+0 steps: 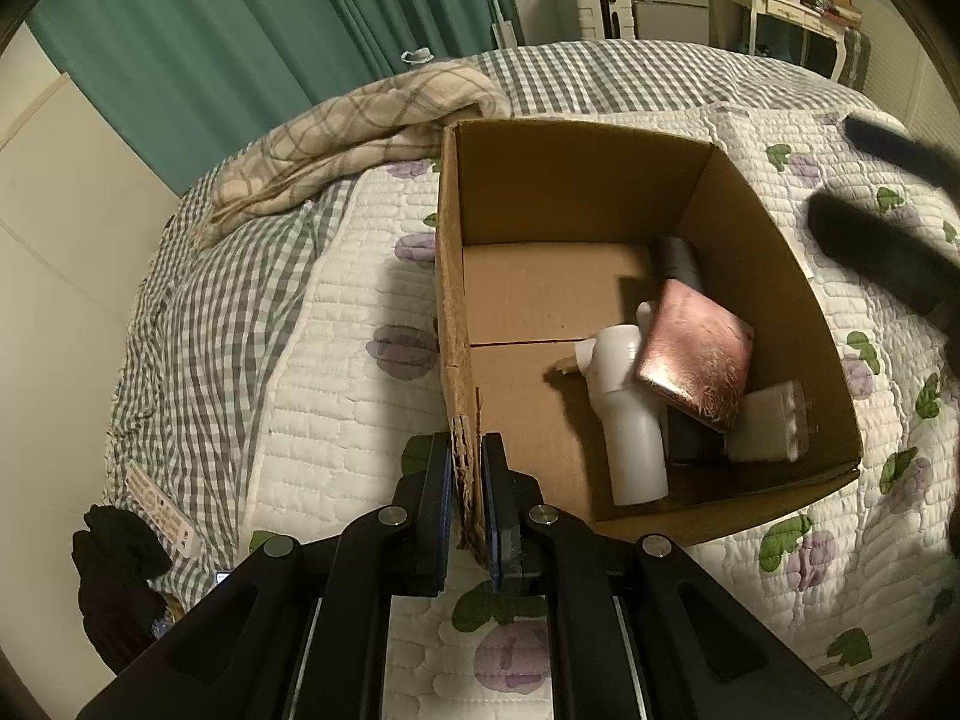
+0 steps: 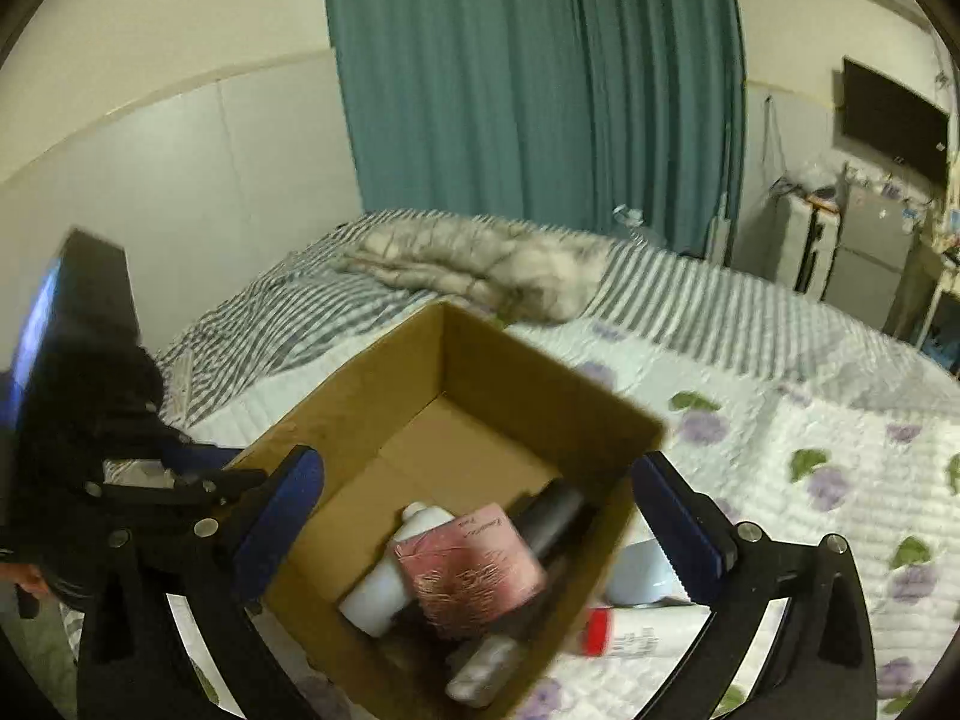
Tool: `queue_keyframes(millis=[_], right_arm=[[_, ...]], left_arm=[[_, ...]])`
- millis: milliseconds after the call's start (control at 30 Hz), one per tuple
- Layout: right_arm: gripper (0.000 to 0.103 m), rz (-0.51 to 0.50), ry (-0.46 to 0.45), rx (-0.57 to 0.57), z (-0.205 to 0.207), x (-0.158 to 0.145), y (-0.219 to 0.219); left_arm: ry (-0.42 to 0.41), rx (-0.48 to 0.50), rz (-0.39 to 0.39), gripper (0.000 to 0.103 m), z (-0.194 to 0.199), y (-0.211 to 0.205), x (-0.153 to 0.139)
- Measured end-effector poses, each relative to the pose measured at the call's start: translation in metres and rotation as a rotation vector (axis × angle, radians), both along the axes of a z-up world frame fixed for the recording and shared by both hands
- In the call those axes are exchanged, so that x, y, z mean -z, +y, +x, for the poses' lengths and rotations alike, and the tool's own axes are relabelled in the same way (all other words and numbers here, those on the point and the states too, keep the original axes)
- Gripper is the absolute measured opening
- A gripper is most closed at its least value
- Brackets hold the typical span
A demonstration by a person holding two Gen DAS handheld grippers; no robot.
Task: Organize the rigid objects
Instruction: 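Lower the red card case into the box and release it, then grasp the red-capped white bottle with the right tool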
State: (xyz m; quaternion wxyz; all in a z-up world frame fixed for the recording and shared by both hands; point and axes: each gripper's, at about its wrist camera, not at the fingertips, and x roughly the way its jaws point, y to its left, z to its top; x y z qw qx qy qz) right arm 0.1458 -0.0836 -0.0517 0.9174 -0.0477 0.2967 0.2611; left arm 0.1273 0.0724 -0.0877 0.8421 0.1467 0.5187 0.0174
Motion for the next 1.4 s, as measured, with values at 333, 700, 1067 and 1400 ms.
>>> queue_keyframes(millis=[333, 700, 1067, 1400], right_arm=[[0.103, -0.079, -0.136, 0.16, -0.016, -0.042, -0.071], [0.103, -0.069, -0.003, 0.258, -0.003, 0.023, -0.117], [0.103, -0.176, 0.237, 0.191, 0.019, 0.116, -0.093], [0.103, -0.16, 0.31, 0.181, 0.029, 0.138, -0.085]], left_arm=[[0.0, -0.005, 0.001, 0.008, 0.0, 0.001, 0.0], [0.001, -0.012, 0.005, 0.008, 0.0, 0.0, -0.001], [0.0, -0.017, 0.0, 0.008, 0.0, -0.001, -0.001], [-0.001, -0.015, 0.001, 0.008, 0.0, -0.001, -0.001]])
